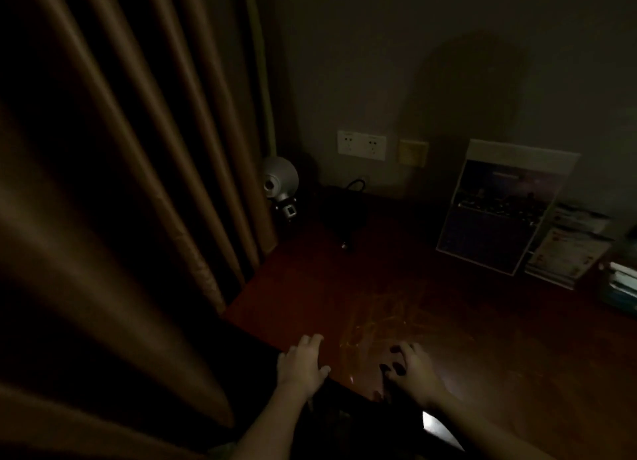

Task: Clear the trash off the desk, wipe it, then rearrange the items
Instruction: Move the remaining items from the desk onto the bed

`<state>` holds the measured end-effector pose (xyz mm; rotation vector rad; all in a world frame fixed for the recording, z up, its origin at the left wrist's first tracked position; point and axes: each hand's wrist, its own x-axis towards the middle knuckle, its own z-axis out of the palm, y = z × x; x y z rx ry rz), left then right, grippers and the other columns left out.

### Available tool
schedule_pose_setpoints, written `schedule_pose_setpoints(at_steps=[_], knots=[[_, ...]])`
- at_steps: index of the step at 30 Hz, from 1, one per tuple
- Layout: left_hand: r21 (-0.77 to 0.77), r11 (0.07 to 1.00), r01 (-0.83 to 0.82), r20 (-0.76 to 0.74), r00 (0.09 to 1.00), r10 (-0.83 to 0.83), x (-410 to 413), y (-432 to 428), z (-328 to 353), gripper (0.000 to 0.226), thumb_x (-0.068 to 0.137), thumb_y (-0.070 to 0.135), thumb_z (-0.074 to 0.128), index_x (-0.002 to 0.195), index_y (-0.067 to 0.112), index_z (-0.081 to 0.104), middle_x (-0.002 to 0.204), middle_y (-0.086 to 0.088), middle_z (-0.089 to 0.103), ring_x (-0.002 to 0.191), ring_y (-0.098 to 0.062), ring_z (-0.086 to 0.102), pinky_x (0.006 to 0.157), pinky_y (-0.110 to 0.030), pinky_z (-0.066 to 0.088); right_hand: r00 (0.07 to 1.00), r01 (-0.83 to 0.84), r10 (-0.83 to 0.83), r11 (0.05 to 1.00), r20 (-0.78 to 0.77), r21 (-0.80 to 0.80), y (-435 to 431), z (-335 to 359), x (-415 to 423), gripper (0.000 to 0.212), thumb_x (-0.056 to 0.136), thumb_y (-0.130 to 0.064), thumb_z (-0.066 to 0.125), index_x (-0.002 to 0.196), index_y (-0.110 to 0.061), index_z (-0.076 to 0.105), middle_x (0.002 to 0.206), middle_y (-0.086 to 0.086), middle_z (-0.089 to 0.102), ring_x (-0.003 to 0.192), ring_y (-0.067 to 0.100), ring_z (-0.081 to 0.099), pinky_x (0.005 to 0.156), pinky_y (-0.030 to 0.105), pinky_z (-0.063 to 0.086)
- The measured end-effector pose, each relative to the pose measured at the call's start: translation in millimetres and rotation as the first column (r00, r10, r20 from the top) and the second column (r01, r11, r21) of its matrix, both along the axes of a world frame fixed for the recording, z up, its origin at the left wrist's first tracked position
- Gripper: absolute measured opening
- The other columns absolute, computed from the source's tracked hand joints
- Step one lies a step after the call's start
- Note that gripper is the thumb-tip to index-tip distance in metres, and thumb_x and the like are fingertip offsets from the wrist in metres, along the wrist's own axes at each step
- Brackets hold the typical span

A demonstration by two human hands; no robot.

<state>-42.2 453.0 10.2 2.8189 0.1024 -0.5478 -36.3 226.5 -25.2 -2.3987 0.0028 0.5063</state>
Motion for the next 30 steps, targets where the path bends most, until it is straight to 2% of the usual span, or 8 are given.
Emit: schedule_pose_setpoints(at_steps=[3, 6, 11, 13, 16, 20, 26, 30], knots=[[0.011, 1.0, -0.005, 0.032, 0.999, 0.005, 54, 0, 6, 0.057, 0.093, 0.041, 0.054, 0.144, 0.029, 0.029, 0.141, 0.005, 0.041, 0.125, -0.019, 0.046, 0.103, -0.039, 0.038, 0.999, -0.026, 0.026, 0.999, 0.023, -0.025, 6, 2, 56, 0.047, 0.086, -0.031, 0.065, 0.129, -0.02, 0.047, 0.13, 0.005, 0.044, 0.116, 0.02, 0.047, 0.097, 0.027, 0.041], [0.01, 1.0, 0.014, 0.063, 0.998, -0.014, 105, 3, 10, 0.056, 0.093, 0.042, 0.054, 0.143, 0.03, 0.03, 0.139, 0.005, 0.044, 0.122, -0.016, 0.048, 0.102, -0.039, 0.039, 0.999, -0.029, 0.03, 0.998, 0.032, -0.056, 10, 4, 104, 0.052, 0.087, -0.032, 0.064, 0.134, -0.02, 0.044, 0.133, 0.004, 0.043, 0.121, 0.022, 0.044, 0.098, 0.028, 0.038], [0.018, 0.998, 0.065, 0.087, 0.994, -0.066, 184, 3, 12, 0.064, 0.093, 0.046, 0.053, 0.147, 0.028, 0.024, 0.144, 0.003, 0.039, 0.127, -0.018, 0.044, 0.103, -0.037, 0.04, 1.0, 0.012, -0.01, 0.996, 0.016, -0.093, 7, -1, 150, 0.052, 0.09, -0.032, 0.058, 0.137, -0.021, 0.039, 0.136, 0.003, 0.038, 0.123, 0.023, 0.04, 0.099, 0.028, 0.037], [0.008, 0.997, 0.074, 0.094, 0.993, -0.074, 217, 0, 13, 0.073, 0.091, 0.051, 0.054, 0.15, 0.027, 0.019, 0.15, 0.0, 0.031, 0.131, -0.022, 0.039, 0.105, -0.038, 0.038, 0.999, 0.036, -0.035, 0.995, 0.009, -0.088, 6, -4, 160, 0.051, 0.09, -0.033, 0.058, 0.136, -0.021, 0.039, 0.135, 0.003, 0.038, 0.122, 0.022, 0.04, 0.098, 0.027, 0.038], [0.031, 0.995, 0.093, 0.071, 0.993, -0.095, 267, -4, 10, 0.088, 0.086, 0.058, 0.057, 0.152, 0.029, 0.006, 0.159, -0.006, 0.006, 0.139, -0.032, 0.025, 0.109, -0.047, 0.033, 0.994, 0.102, -0.1, 0.993, 0.035, -0.067, 6, -7, 171, 0.05, 0.088, -0.034, 0.059, 0.134, -0.023, 0.042, 0.132, 0.001, 0.041, 0.118, 0.018, 0.043, 0.095, 0.025, 0.039], [0.104, 0.984, 0.141, 0.04, 0.988, -0.146, 339, -3, 4, 0.1, 0.081, 0.067, 0.057, 0.151, 0.035, -0.007, 0.158, -0.012, -0.018, 0.143, -0.044, 0.009, 0.112, -0.058, 0.022, 0.98, 0.197, -0.194, 0.978, 0.042, -0.062, 4, -9, 183, 0.046, 0.088, -0.034, 0.058, 0.131, -0.025, 0.045, 0.129, -0.004, 0.04, 0.113, 0.012, 0.048, 0.089, 0.018, 0.038], [-0.147, 0.989, 0.025, -0.046, 0.998, -0.032, 423, -16, -12, 0.101, 0.075, 0.063, 0.068, 0.15, 0.043, 0.003, 0.157, -0.01, -0.022, 0.142, -0.048, 0.004, 0.109, -0.061, 0.028, 0.913, 0.406, -0.406, 0.914, 0.031, -0.005, 20, -24, 203, 0.047, 0.077, -0.038, 0.063, 0.121, -0.027, 0.055, 0.119, -0.01, 0.042, 0.112, 0.013, 0.053, 0.088, 0.024, 0.046], [-0.162, 0.983, 0.083, -0.096, 0.99, -0.099, 462, -27, -22, 0.102, 0.075, 0.064, 0.067, 0.149, 0.047, -0.002, 0.154, -0.006, -0.031, 0.14, -0.051, -0.013, 0.109, -0.064, 0.021, 0.841, 0.539, -0.539, 0.842, 0.053, 0.018, 39, -32, 216, 0.047, 0.063, -0.055, 0.052, 0.103, -0.033, 0.062, 0.107, -0.014, 0.046, 0.1, 0.013, 0.056, 0.084, 0.022, 0.046]])
